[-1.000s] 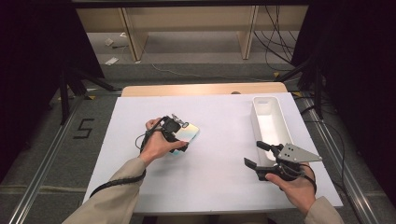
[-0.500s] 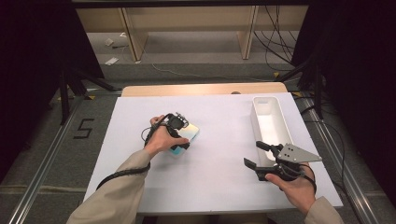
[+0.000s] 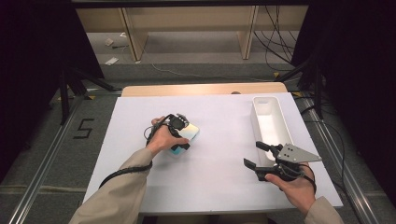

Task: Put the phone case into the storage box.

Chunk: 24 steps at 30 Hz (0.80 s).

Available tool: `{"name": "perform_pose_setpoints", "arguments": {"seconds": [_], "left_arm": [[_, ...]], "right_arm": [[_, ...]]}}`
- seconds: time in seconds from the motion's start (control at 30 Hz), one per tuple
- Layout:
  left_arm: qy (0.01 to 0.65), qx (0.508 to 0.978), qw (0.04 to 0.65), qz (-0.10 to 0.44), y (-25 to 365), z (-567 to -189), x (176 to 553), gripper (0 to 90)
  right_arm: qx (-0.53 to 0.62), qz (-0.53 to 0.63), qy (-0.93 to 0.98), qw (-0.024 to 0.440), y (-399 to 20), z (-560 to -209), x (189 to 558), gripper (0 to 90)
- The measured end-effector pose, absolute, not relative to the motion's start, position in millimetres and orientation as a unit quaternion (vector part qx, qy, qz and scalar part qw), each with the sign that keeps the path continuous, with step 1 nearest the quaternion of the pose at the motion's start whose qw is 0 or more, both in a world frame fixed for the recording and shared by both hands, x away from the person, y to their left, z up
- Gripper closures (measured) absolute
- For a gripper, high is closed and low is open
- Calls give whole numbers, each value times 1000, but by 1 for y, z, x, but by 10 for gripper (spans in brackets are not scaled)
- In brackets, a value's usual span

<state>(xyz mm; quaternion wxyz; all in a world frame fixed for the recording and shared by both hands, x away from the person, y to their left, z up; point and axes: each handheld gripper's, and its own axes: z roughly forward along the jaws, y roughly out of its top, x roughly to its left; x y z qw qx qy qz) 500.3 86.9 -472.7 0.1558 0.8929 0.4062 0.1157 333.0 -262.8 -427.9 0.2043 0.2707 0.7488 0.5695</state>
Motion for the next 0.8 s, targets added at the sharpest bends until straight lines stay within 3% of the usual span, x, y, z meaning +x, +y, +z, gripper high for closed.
{"name": "perform_pose_setpoints", "arguments": {"seconds": [0.8], "left_arm": [[422,891,154,69,87,-471,505,133]], "right_arm": [[268,567,752,201,-262,-429,333,236]]}}
